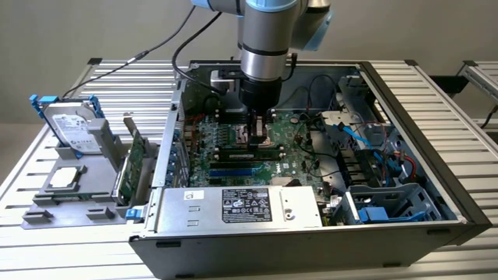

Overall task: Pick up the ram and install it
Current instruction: 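Press down the ram until it locks into place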

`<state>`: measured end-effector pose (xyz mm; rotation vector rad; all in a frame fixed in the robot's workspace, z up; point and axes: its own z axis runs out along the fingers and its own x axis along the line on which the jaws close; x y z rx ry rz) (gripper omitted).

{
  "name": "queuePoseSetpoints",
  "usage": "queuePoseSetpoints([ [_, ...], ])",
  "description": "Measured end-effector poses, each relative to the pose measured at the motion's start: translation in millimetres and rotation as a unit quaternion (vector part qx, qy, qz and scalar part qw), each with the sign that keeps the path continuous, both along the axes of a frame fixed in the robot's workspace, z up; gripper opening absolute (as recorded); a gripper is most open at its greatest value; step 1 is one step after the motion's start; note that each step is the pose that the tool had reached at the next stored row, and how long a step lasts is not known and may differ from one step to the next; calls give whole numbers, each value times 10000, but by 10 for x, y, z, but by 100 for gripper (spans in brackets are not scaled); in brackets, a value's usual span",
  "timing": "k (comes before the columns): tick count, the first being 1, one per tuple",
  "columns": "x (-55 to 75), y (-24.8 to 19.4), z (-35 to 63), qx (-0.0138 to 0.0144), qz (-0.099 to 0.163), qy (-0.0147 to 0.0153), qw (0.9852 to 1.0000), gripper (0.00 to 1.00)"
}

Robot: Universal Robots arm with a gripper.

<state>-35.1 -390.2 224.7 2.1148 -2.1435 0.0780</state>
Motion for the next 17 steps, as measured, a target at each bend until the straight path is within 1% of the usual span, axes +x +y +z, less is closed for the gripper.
queuePoseSetpoints([
  [2,0,-1,-3,-3,6,-6,10000,11],
  [5,-1,1,4,3,12,-10,10000,11],
  [7,-20,1,1,1,17,-19,10000,11],
  [8,-30,0,-2,0,19,-28,10000,11],
  [10,-51,-1,-8,-3,24,-55,10000,11],
  [12,-53,1,0,3,26,-62,10000,11],
  [13,-52,3,40,7,26,-65,10000,11],
  [15,-53,2,135,-2,28,-61,10000,11],
  [17,-53,2,225,-4,28,-61,10000,11],
])
